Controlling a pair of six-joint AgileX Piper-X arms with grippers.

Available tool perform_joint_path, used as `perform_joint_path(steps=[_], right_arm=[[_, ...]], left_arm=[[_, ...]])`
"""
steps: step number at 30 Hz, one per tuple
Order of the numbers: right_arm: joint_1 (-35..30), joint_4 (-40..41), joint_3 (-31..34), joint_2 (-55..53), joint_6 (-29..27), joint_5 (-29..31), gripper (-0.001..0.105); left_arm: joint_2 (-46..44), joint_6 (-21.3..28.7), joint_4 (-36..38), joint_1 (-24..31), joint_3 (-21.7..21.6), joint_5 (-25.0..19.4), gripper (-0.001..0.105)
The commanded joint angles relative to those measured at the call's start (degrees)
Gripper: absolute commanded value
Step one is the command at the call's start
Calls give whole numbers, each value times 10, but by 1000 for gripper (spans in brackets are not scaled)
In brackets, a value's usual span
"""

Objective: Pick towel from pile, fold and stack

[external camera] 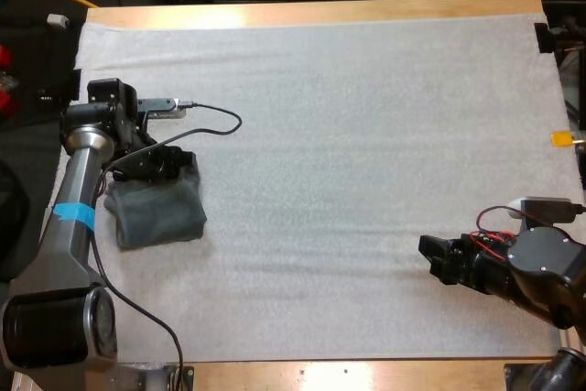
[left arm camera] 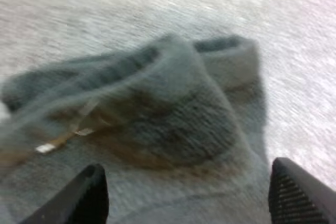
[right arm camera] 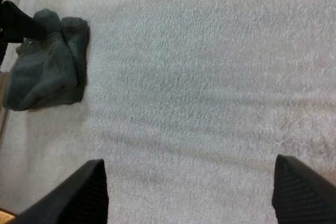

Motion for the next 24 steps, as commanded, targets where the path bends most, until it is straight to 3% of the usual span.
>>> perform_joint_path(steps=[1,12,16,24], right_arm=[[1,3,-1,0,1,0,64],[1,9,-1,0,5,0,64],[1,9,-1,0,14,0,64],[1,9,-1,0,33,0,64]], left_arm=[[-3,-8,-10,-3,-1,-17,61],[28,-31,-50,-3,-1,-8,61],[54,-35,-52,-3,-1,36,61],[87,-48,-72,-3,-1,54,61]])
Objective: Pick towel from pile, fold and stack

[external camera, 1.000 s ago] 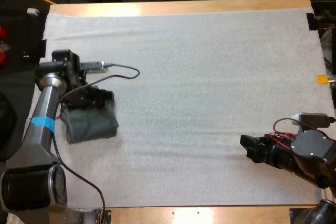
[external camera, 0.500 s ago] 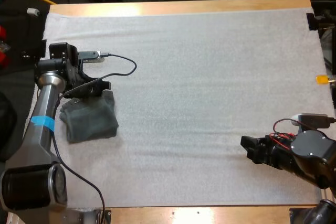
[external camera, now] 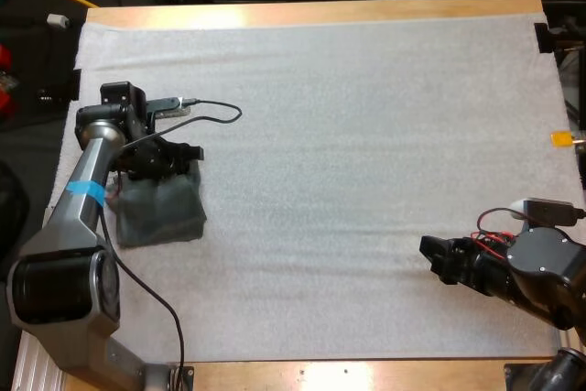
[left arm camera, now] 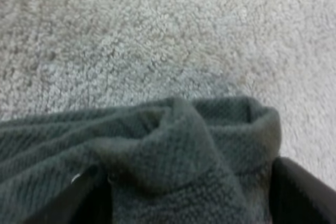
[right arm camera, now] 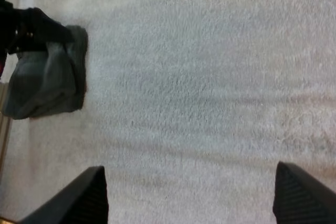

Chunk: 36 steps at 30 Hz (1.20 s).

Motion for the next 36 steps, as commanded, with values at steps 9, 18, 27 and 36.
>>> perform_joint_path(steps=[9,18,27,36], right_arm=[[1,1,-1,0,3,4,64],[1,-3,-1,0,2,4,64],[0,-11,-1,0,-63,13,64],[-9,-51,-1,0,-139,64,64]], left_arm=[[-15,-6,36,-3,-21,49,61],[-117,-6,63,-3,-28,52,61],[-236,-6,120,-3,-28,52,61],[-361,1,176,-3,-28,52,61]])
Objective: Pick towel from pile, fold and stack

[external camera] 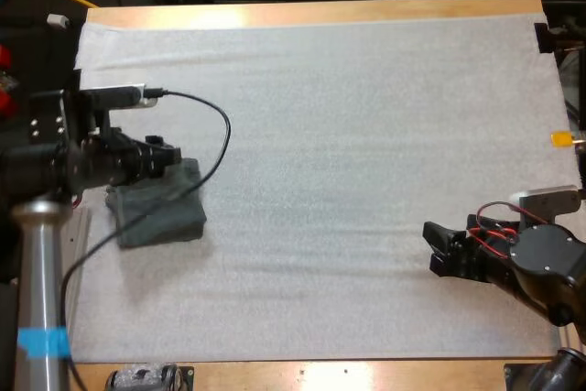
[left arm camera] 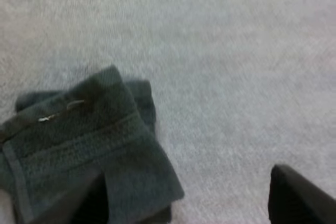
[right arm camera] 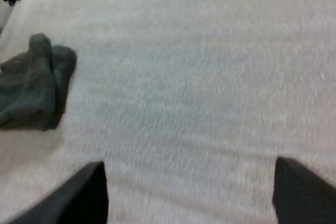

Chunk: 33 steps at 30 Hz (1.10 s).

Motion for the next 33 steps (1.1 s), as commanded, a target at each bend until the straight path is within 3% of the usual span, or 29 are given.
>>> perform_joint_path(steps=[1,5,16,22,25,31,33], right_arm=[[-12,-11,-1,0,-16,5,64],[-66,-19,-1,0,-49,-8,64],[-304,-12,-1,0,-144,-171,64],[-406,50,-1,0,-205,-179,64],[-447,84,-1,-1,-226,-176,64],[-456,103,-1,-17,-228,-155,64],[-456,111,-1,-26,-233,-148,64]], left_arm=[[-19,0,17,-3,-3,1,61],[-61,12,39,-3,-3,1,61],[-148,29,70,-3,-3,0,61],[-170,38,77,-10,-3,-2,61],[-177,56,86,-36,-3,-36,61],[-187,79,110,-91,-1,-127,61],[-195,80,117,-94,0,-132,61]])
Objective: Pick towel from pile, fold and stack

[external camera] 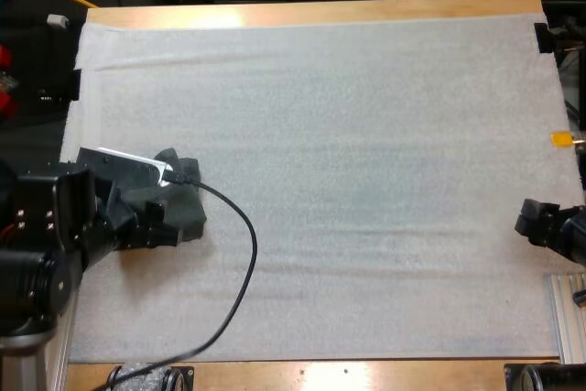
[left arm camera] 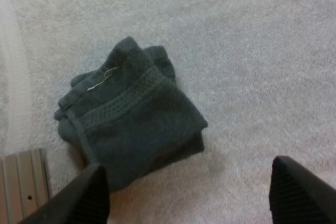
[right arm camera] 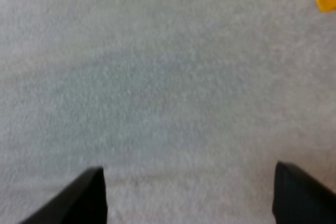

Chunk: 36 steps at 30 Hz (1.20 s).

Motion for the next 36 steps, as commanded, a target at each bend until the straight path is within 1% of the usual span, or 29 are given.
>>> perform_joint_path(steps=[1,5,8,13,22,26,28,33,36], right_arm=[[-2,7,-1,-12,-13,4,64],[-2,9,-1,-43,-30,4,64],[-2,15,-1,-74,-41,4,64],[-2,34,-1,-140,-70,4,64],[-1,37,-1,-249,-66,4,64],[-1,37,-1,-290,-63,4,64],[-1,37,-1,-317,-63,4,64],[-1,45,-1,-366,-62,4,64],[-1,64,-1,-397,-62,4,64]], left_arm=[[-14,4,7,-3,3,-13,61],[-51,4,7,-3,23,-13,61],[-90,4,6,-3,52,-13,61],[-185,4,6,-3,107,-13,61],[-353,3,6,-3,174,-4,61],[-413,1,14,-3,190,-3,61],[-445,1,30,-3,195,4,61],[-502,1,77,-3,196,9,61],[-539,1,96,-3,196,9,61]])
